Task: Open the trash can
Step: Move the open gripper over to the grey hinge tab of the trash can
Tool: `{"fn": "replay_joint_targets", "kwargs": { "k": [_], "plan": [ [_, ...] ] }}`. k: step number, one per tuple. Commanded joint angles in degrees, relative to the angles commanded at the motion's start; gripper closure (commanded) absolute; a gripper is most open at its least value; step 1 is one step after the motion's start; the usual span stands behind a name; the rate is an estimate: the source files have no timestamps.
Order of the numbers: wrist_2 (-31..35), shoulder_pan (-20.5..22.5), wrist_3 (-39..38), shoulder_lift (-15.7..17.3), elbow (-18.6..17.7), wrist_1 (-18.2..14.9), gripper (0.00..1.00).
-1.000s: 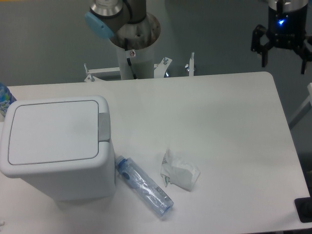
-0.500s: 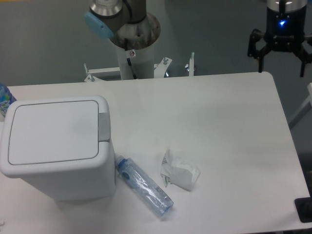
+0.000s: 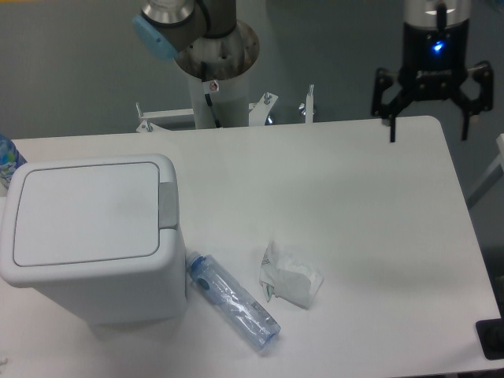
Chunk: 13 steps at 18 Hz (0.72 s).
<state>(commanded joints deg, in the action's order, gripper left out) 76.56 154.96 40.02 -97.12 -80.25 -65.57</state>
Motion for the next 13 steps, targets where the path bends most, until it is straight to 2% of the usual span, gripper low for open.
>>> {"fn": "replay_joint_targets", "kwargs": {
  "k": [4,8,11,13],
  "plan": [
    [0.09,-4.04,-12.83,-0.17,-0.17,0.00,0.00],
    [-0.18,-10.11,-23.20,-0.44,-1.05,-0.09,0.00],
    [-0.53,-14.06,-27.70,-0.88,-1.23,-0.35,0.00],
    [-1.93,-14.95,-30.68,-0.88,-2.45,-0.35,0.00]
  ]
}}
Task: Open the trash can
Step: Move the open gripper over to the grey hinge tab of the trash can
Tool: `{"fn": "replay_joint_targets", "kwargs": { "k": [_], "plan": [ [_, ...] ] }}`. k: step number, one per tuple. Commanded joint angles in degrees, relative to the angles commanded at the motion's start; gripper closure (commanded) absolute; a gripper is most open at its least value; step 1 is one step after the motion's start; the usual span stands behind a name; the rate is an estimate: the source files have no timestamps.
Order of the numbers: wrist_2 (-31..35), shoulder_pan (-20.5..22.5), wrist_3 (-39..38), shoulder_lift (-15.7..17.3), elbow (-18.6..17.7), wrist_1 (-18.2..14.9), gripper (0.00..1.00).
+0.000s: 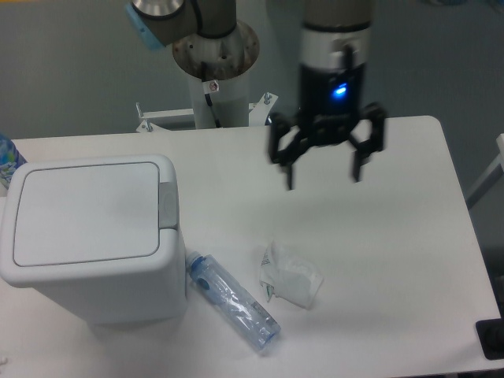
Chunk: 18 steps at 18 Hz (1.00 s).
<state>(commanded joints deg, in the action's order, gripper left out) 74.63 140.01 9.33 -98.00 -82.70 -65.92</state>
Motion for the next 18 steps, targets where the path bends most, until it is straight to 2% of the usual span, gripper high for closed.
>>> {"fn": "replay_joint_targets", "kwargs": {
  "k": [5,8,18],
  "plan": [
    [-1.50,-2.29,-4.22,0.79,-3.17,0.09,0.00],
    [-1.94,-2.72,-7.57,0.70,-3.44,0.26,0.00],
    [-2.73,-4.92,-7.84,0.26,-4.58,0.26,0.00]
  ]
}}
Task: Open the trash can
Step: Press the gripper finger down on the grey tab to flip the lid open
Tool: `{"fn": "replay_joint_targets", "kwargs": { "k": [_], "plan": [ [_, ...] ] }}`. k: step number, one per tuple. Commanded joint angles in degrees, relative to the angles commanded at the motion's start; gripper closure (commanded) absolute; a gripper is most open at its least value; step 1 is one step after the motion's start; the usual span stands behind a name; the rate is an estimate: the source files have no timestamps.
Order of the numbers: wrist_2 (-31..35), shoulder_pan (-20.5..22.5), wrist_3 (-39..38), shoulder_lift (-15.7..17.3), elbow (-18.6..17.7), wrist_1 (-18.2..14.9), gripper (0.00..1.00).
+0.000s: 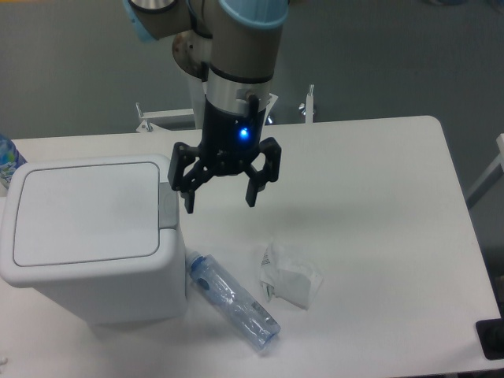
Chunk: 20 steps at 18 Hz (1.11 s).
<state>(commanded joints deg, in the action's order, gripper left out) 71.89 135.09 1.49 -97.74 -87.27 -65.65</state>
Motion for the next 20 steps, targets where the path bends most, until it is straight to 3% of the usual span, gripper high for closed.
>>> {"fn": "replay_joint_targets", "kwargs": {
  "k": [20],
  "plan": [
    [0.00,-0.88,-2.20,-0.09,-1.23,0.00,0.00]
  ]
}}
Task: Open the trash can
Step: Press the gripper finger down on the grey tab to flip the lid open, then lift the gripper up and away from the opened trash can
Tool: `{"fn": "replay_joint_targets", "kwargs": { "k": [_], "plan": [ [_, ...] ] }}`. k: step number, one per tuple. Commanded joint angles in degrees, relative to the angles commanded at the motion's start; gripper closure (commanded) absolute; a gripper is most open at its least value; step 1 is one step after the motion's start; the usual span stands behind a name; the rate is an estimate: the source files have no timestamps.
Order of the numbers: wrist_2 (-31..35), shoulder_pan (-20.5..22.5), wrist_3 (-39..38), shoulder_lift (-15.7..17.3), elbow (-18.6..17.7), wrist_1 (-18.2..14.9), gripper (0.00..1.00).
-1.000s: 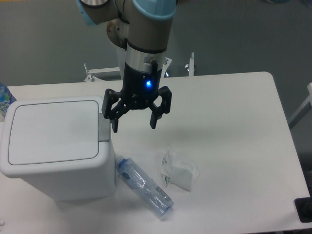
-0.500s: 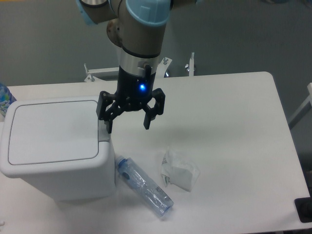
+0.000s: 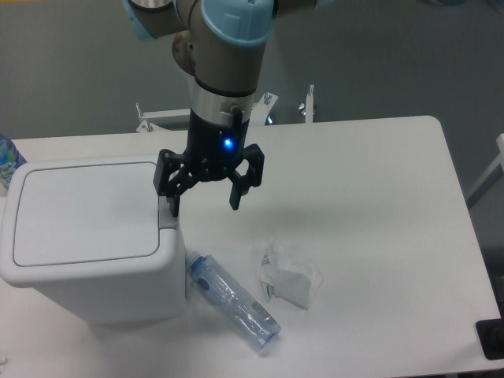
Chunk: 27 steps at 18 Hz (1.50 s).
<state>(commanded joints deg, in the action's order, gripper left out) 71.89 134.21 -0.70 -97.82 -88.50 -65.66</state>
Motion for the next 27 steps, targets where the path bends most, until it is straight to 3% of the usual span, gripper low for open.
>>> {"fn": "replay_joint_targets", "kwargs": {
  "k": [14,17,22,25,27],
  "plan": [
    [0.09,0.00,0.00,-0.09,-0.18,0.09,0.00],
    [0.26,0.00,0.61,-0.09,1.57,0.26,0.00],
    [0.62,2.89,0.79,-1.05,7.55,3.86,0.00],
    [0.79,5.35,0.79,-2.28,9.92,9.66,0.00],
    [1.66,7.46,2.01,-2.99,11.15,9.93,0.00]
  ]
}}
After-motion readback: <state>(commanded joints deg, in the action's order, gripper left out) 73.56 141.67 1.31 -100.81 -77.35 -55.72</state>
